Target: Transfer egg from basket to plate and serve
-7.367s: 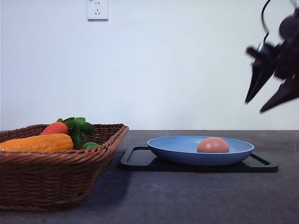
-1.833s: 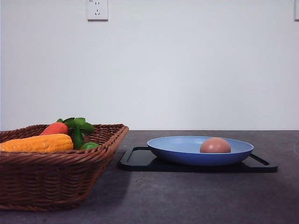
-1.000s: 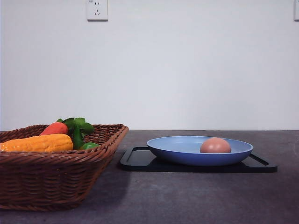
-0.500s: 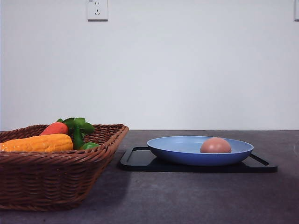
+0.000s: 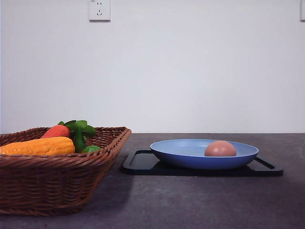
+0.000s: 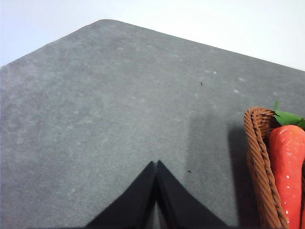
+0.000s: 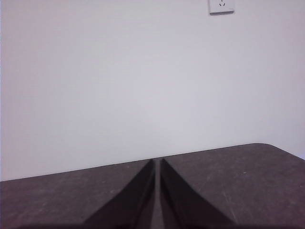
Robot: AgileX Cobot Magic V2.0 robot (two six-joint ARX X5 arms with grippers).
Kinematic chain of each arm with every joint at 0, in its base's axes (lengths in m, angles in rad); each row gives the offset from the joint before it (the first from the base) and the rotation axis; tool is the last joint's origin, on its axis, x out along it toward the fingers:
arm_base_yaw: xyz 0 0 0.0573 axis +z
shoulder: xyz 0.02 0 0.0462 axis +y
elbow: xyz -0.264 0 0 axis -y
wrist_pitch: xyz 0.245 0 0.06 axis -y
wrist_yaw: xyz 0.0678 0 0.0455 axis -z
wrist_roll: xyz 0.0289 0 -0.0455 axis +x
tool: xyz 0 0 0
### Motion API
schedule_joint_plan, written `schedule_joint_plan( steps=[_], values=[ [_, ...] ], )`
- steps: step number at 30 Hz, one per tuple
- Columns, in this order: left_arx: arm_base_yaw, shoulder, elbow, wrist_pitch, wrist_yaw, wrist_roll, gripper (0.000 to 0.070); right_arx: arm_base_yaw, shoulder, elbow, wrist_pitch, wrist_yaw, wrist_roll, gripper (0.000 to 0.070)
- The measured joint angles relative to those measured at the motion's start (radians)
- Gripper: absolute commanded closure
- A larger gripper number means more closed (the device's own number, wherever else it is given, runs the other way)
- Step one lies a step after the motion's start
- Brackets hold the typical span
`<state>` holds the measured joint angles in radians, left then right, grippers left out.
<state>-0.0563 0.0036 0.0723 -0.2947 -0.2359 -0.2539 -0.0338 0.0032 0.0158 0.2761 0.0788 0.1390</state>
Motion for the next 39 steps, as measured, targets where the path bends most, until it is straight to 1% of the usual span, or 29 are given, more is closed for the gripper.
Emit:
schedule_joint_plan(
  steps=[39],
  values=[
    [0.000, 0.000, 0.000, 0.000, 0.000, 0.000, 0.0700, 0.000, 0.000, 0.000, 0.005, 0.000, 0.000, 0.0700]
  ],
)
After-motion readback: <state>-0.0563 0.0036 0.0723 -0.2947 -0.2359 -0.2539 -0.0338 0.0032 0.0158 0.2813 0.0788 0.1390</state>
